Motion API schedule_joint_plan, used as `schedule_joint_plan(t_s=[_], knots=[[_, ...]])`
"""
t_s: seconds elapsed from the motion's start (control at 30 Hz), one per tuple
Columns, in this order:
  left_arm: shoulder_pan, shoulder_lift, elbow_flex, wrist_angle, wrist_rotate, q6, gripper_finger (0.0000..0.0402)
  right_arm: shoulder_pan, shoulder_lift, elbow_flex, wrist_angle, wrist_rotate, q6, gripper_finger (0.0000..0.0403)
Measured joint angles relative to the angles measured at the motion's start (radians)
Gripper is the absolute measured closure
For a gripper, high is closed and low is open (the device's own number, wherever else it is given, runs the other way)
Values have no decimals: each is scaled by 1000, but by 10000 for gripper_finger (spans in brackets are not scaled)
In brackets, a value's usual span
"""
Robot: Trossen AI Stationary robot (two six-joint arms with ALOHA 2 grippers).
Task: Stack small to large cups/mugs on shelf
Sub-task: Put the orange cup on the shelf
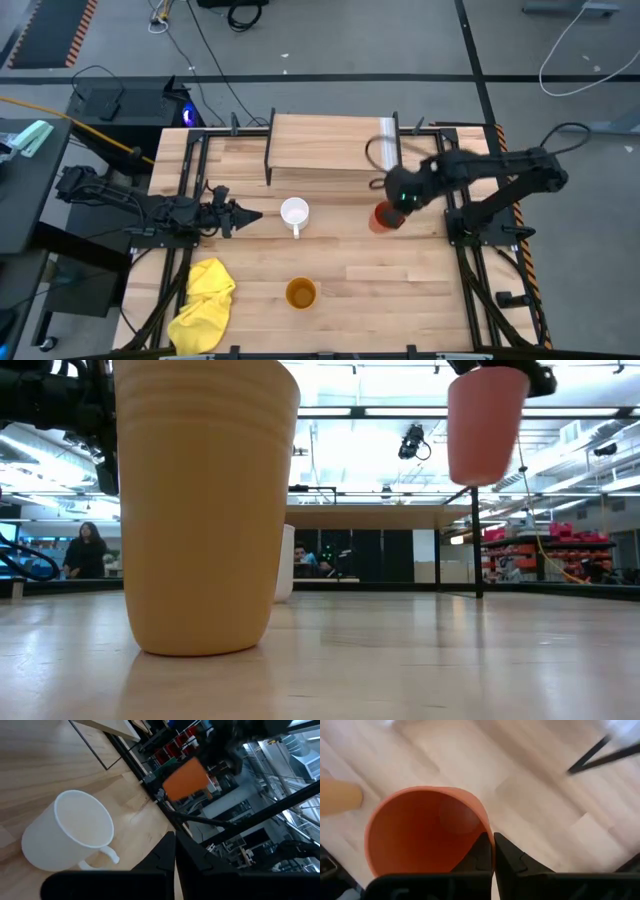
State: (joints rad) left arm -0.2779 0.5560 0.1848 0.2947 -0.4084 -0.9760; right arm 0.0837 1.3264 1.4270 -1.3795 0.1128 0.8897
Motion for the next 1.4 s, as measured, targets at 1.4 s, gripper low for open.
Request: schedule_joint_plan(t_s=[1.4], knots=[[0,0,0,0,-26,-8,390,-784,421,676,-192,-188,-672,400]])
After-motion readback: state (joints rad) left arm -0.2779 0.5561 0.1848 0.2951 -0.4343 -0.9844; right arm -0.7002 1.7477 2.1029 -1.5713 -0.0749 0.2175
